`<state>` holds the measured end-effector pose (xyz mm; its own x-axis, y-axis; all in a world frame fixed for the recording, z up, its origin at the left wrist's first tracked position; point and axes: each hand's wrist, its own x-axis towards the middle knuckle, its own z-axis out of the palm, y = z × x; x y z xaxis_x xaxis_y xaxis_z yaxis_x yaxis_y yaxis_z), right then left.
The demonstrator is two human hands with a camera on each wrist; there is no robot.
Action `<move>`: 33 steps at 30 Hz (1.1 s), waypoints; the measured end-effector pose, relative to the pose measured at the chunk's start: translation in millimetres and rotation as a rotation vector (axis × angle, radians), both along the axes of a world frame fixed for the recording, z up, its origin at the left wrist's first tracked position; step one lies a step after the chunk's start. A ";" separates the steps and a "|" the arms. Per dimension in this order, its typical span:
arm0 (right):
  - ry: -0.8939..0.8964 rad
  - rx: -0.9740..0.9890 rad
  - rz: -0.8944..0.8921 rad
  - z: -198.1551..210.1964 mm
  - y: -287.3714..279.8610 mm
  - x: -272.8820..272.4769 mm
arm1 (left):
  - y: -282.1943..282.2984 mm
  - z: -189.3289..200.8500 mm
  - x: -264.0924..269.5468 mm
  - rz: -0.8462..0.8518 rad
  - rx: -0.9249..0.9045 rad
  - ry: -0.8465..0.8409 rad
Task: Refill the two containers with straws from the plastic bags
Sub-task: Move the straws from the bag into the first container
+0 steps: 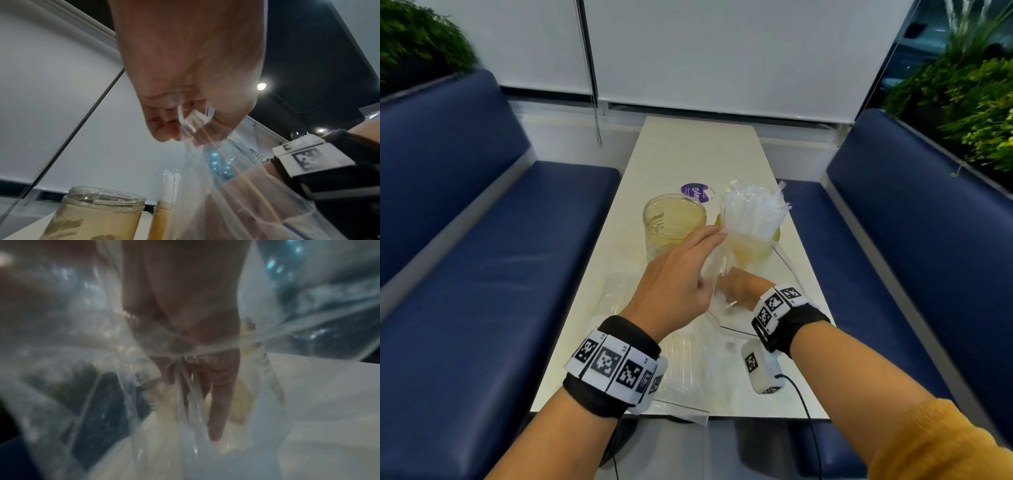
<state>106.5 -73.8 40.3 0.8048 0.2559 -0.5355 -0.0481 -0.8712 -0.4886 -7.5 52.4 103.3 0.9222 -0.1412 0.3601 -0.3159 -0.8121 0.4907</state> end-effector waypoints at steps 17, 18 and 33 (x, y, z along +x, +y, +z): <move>-0.480 0.561 0.111 95.8 -9.6 -17.4 | 4.1 -11.5 23.5 0.298 -0.094 0.211; -0.499 0.602 0.092 98.7 -9.0 -15.8 | 2.7 -11.3 22.9 0.265 -0.135 0.205; -0.425 0.900 0.120 128.9 12.3 -19.9 | -8.1 -29.8 48.5 0.166 -0.538 0.155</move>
<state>86.6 -61.6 169.1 0.8268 0.5164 0.2231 0.3472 -0.1564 -0.9246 41.0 44.3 73.5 0.9641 0.1746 0.2001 -0.0974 -0.4684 0.8782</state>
